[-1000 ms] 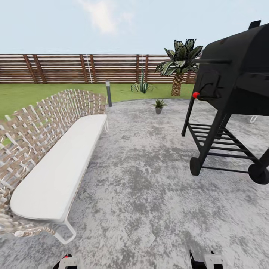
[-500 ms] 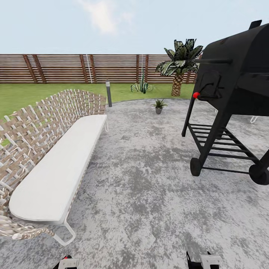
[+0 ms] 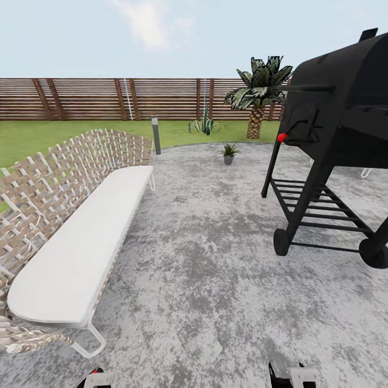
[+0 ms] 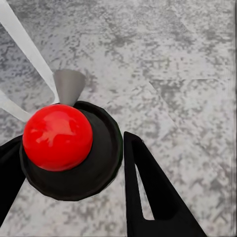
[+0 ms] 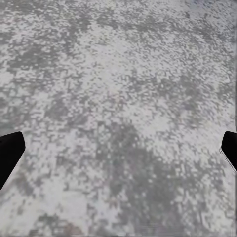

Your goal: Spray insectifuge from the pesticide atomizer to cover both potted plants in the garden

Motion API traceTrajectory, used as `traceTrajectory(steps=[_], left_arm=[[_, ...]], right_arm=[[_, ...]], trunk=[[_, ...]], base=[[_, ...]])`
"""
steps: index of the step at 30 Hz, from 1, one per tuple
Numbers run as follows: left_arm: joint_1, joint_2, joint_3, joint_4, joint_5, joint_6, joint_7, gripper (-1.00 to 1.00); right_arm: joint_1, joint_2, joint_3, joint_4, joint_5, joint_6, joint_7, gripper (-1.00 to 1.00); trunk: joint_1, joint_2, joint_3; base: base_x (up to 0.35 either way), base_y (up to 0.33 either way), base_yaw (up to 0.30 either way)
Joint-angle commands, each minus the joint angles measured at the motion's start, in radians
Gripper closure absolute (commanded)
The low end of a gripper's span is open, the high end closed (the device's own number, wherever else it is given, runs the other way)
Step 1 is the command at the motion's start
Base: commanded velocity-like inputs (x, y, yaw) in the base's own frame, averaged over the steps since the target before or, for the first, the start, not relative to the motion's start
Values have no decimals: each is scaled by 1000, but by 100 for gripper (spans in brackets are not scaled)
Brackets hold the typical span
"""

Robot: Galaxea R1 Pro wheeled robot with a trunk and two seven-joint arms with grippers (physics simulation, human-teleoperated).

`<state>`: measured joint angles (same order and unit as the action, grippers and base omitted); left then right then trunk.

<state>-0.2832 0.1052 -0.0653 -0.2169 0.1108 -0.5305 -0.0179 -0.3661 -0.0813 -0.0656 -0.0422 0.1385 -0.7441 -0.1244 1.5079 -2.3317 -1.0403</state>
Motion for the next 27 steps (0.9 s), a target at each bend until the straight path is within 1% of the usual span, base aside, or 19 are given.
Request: traceTrajectory(steps=[1,27], left_arm=[[-1,1,-7,1,10,-3,-2,100],[0,1,-7,-1,10,-2,-2,100]], right_arm=[[-1,0,-7,1,11,-2,-4,-100],[-1,1,-7,1,11,-2,-4,-100]], trunk=[[0,0,-1],[0,0,-1]], base=[[79,-77,0],[3,-3,0]])
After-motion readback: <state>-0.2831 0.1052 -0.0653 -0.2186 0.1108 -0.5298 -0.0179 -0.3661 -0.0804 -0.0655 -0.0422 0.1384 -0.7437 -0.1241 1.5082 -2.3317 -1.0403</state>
